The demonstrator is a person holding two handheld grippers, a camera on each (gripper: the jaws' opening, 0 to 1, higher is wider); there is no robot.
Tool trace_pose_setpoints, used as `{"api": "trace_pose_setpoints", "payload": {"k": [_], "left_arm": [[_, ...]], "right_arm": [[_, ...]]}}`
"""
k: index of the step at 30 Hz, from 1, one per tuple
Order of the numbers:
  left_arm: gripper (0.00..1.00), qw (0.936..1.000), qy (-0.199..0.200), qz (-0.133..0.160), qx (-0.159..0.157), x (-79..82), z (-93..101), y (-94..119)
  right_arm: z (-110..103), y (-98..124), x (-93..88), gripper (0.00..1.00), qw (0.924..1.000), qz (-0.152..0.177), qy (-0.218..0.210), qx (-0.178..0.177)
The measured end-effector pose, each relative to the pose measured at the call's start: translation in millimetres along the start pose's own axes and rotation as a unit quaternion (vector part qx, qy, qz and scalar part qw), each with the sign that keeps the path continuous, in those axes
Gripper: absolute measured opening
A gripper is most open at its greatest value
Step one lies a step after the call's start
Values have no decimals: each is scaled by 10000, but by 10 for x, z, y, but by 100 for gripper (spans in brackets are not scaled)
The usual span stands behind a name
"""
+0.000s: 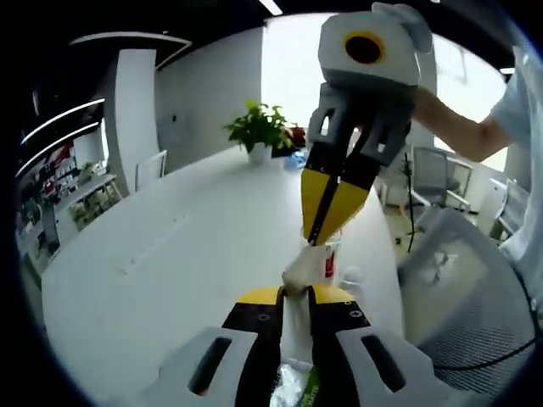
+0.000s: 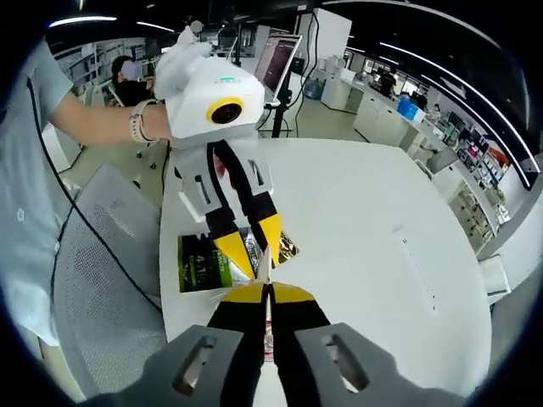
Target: Arrange the skincare products in the storage area until every visible bottle or jar stands upright without overlapping.
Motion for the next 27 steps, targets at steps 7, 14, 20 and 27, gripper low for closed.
{"api": "trace_pose_setpoints", "payload": {"k": [7, 14, 20, 27], "left_arm": [[6, 9997, 208, 134, 33, 38, 37, 57], [4, 9997, 214, 155, 0, 83, 76, 60], [4, 9996, 204, 175, -68, 82, 79, 37], [5, 9997, 109, 203, -50, 71, 70, 3]], "right_arm": [[58, -23, 8, 2, 9997, 2, 51, 240], [72, -42, 20, 3, 9994, -63, -19, 351], [63, -48, 18, 3, 9993, -131, 4, 350], [69, -54, 19, 4, 9993, -143, -12, 354]]}}
Point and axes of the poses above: the point that each gripper's makers call its tool centre point, and the gripper's own axes: y roughly backward along the fingers, z roughly to its right, x roughly out of its top, the point moved 10 cm from there along y, roughly backward along the fingers, and after that the axes turned 8 degrees about -x, right-handed, at the moved point
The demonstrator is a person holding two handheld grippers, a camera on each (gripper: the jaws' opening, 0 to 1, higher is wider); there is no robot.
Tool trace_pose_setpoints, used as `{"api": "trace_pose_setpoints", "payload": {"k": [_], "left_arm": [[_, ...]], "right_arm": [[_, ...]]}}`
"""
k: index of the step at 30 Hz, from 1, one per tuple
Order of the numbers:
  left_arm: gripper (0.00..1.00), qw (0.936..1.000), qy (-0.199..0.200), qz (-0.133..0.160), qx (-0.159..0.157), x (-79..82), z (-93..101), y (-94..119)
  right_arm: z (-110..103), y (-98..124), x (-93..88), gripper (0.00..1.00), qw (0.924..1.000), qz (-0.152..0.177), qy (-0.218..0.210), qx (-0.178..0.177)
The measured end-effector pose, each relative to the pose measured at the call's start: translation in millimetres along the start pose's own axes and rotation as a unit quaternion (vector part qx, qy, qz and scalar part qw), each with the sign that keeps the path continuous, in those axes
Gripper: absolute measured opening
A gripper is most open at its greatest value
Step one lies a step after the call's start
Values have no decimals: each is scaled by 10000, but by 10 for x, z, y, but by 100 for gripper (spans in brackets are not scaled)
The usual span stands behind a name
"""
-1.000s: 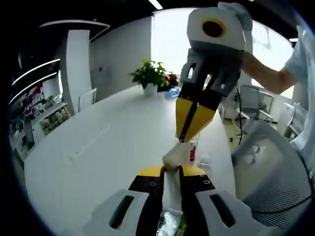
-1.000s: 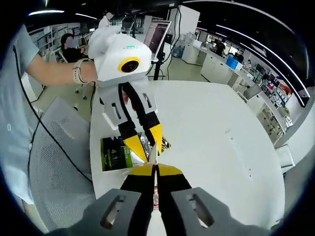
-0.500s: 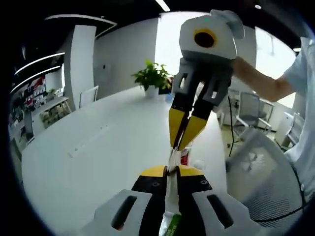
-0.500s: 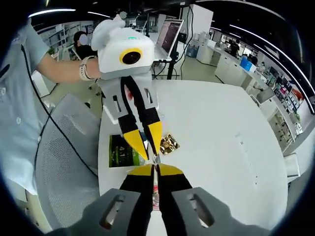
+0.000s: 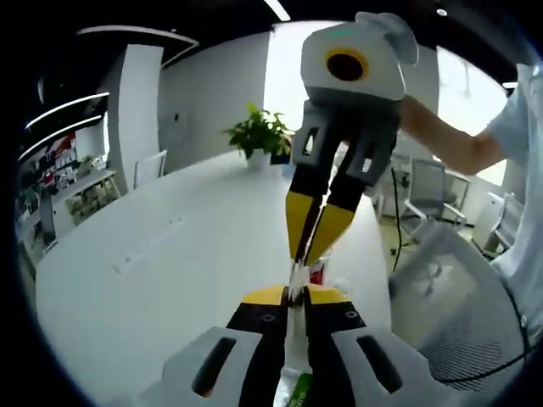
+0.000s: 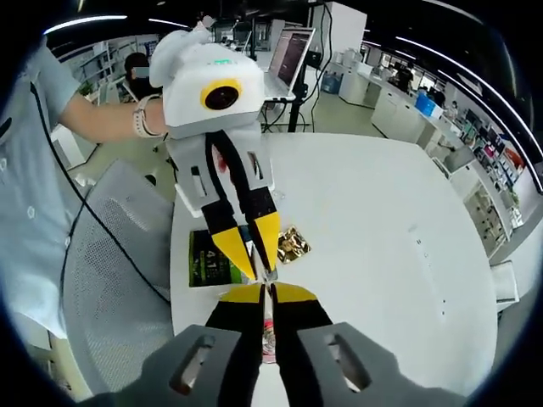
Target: Arrange the skincare products in the storage area until every visible bottle or jar stands upright without overlapping.
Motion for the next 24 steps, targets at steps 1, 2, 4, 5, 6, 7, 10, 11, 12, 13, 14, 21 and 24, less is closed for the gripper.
{"api": "trace_pose_setpoints", "payload": {"k": [1, 2, 4, 5, 6, 7, 10, 11, 12, 13, 14, 21, 24], "left_arm": [[6, 10000, -12, -3, 10, -2, -1, 2], [7, 10000, -28, -14, 13, -4, 0, 5], [10, 10000, -67, -44, 32, -12, 2, 13], [12, 9999, -89, -53, 40, -14, 5, 16], [13, 9999, -108, -69, 36, -13, 15, 24], [14, 9999, -110, -71, 32, -12, 22, 30], [15, 9999, -136, -64, 57, -6, 39, 71], [16, 9999, -139, -56, 73, -5, 42, 84], [18, 9999, -112, -41, 50, -4, 46, 103], [20, 9999, -84, -39, 47, -4, 48, 108], [20, 9999, -52, -56, 73, -6, 54, 127], [24, 9992, -100, -292, 241, -63, 106, 259], [26, 9986, -43, -385, 360, -125, 95, 309]], "right_arm": [[0, -1, -1, 5, 10000, -3, -5, 0], [-2, -6, -11, 8, 10000, -33, -2, 1], [-11, -11, -23, 10, 10000, -62, -3, 3], [-16, -11, -24, 12, 10000, -58, -9, 3], [-21, -7, -20, 14, 10000, -14, -24, -24], [-27, 0, -15, 16, 10000, 8, -24, -35], [-45, 9, -4, 19, 10000, 30, -38, -69], [-55, 5, -5, 21, 10000, 25, -39, -70], [-75, -1, -10, 22, 10000, 13, -43, -69], [-90, -5, -13, 24, 10000, 9, -44, -68], [-105, -9, -17, 25, 10000, 9, -51, -65], [-154, 25, -50, 39, 9993, 79, -205, -307], [-168, 54, -56, 46, 9987, 98, -240, -433]]}}
Point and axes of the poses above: the point that each gripper's makers call its tool centre point, and the gripper's own axes: y roughly backward along the fingers, z roughly to its right, x roughly out of its top, the point moved 10 cm from there along y, roughly backward along the fingers, and after that the axes turned 8 degrees about -x, right-handed, at the moved point
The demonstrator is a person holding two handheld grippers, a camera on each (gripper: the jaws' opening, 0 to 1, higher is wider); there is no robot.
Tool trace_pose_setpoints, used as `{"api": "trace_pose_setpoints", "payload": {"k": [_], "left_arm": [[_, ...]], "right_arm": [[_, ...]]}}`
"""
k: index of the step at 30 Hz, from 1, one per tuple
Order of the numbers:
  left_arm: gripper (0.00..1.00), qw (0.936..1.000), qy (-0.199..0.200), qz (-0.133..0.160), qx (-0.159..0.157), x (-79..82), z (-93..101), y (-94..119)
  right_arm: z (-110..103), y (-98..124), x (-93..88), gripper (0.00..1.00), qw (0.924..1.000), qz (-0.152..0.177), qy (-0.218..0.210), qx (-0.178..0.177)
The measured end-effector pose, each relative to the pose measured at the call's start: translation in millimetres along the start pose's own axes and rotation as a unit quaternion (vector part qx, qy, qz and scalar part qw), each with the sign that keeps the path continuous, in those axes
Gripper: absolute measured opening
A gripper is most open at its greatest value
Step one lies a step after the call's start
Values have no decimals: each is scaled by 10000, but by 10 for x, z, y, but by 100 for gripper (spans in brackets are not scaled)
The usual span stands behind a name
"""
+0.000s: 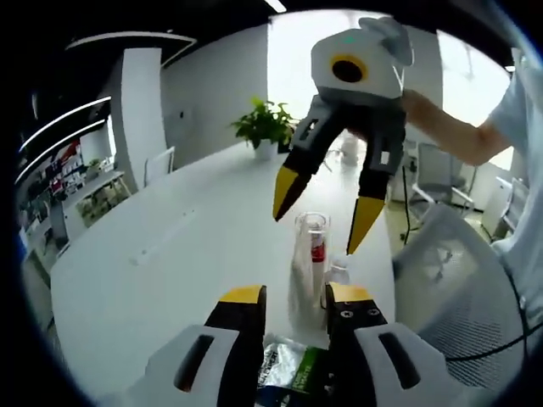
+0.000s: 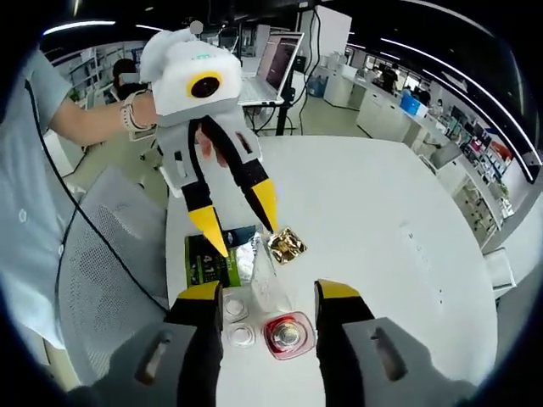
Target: Arrange the skincare products in the storage area until every visible bottle or jar stands upright without overlapping.
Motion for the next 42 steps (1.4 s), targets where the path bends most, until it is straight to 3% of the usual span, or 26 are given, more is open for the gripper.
{"api": "trace_pose_setpoints", "payload": {"k": [5, 9, 11, 25, 33, 42], "left_arm": [[31, 9998, 118, -128, 90, -113, 15, 56], [40, 9990, 221, -352, 142, -226, 42, 90], [39, 9987, 257, -399, 160, -278, 70, 94], [50, 9954, 490, -753, 325, -604, 224, 67], [63, 9927, 710, -945, 242, -790, 321, 16], [69, 9881, 877, -1224, 310, -991, 396, -3]], "right_arm": [[-31, 36, -34, 57, 9997, 69, -124, -194], [-60, 75, -87, 66, 9989, 75, -265, -380], [-72, 93, -114, 69, 9985, 87, -339, -426], [-189, 204, -329, 83, 9937, 149, -831, -738], [-257, 237, -428, 88, 9904, 240, -1067, -849], [-336, 248, -547, 92, 9853, 251, -1350, -1017]]}}
Point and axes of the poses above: the point that each gripper's makers call its tool centre point, and the gripper's own axes: y roughly backward along the fingers, z roughly to its right, x roughly out of its top, the point moved 10 cm from there along y, roughly backward along the fingers, and after that the axes turned 8 degrees about -x, right-handed, at the moved point
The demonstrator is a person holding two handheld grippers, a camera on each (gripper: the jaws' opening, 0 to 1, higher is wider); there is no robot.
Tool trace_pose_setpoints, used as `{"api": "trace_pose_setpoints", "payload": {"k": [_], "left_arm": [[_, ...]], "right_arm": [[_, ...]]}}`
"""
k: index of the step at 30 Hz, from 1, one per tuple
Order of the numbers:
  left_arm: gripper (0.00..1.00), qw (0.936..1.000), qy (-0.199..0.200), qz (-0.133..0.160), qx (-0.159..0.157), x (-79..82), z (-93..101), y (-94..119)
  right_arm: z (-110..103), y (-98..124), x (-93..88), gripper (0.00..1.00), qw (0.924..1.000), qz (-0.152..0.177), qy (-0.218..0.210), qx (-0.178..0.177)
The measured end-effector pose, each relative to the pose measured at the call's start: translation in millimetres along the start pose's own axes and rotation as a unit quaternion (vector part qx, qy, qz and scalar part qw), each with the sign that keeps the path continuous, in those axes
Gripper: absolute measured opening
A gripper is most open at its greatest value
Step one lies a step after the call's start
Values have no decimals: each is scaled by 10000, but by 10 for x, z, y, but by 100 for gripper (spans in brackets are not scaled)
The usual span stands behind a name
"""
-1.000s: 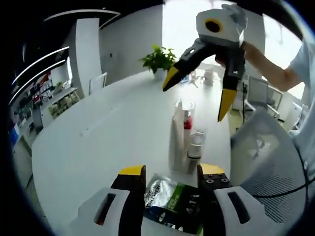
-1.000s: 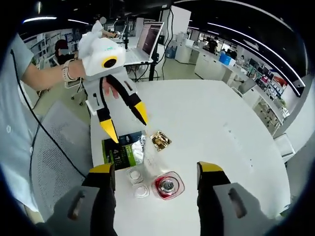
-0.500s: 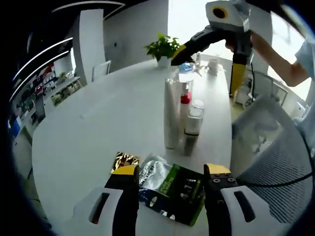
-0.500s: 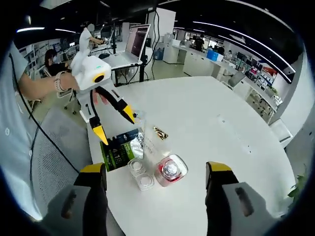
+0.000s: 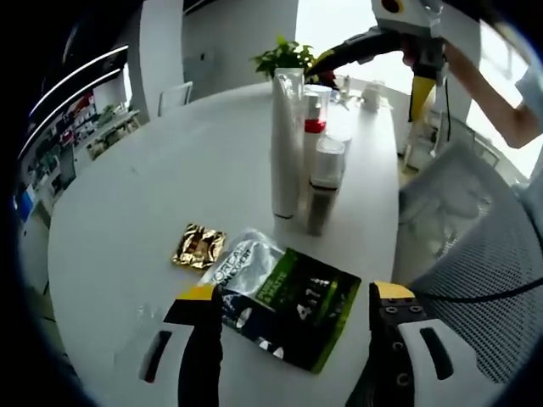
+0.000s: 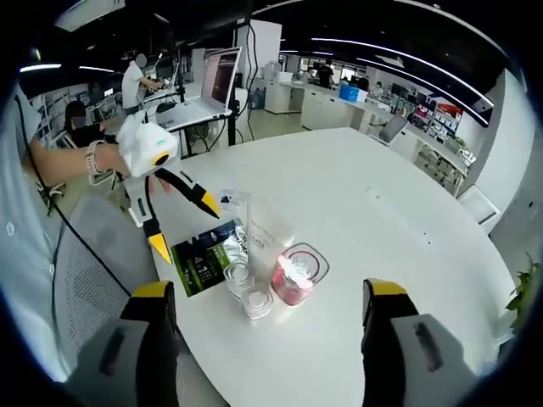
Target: Arrange the skincare products in the storage area until every visible bottle or jar stands upright without overlapping.
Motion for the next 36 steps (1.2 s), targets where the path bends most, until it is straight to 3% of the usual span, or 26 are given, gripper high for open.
{"api": "trace_pose_setpoints", "payload": {"k": [8, 11, 17, 24, 32, 36], "left_arm": [[86, 9992, 285, -265, 98, -166, 9, -84], [87, 9978, 411, -512, 63, -258, 12, -119], [94, 9958, 559, -701, 166, -394, -45, -165], [94, 9956, 481, -734, 336, -472, -68, -226], [94, 9953, 224, -737, 585, -464, -74, -275], [94, 9958, 285, -629, 596, -439, -82, -301]], "right_arm": [[-60, -17, -108, 95, 9997, -4, -228, 47], [-70, -18, -137, 95, 9996, 0, -296, 45], [-87, 15, -160, 93, 9992, 35, -390, 38], [-83, 36, -199, 92, 9990, -13, -455, -3], [-96, 41, -234, 91, 9986, -54, -527, -20], [-93, 45, -238, 91, 9985, -52, -546, -47]]}}
Point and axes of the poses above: the point that each gripper's makers call its tool centre point, and the gripper's own axes: y roughly backward along the fingers, z roughly to its right, x roughly out of its top, the point moved 10 cm from there along y, roughly backward along the fingers, and after that the axes turned 8 degrees about -x, right-handed, at the moved point
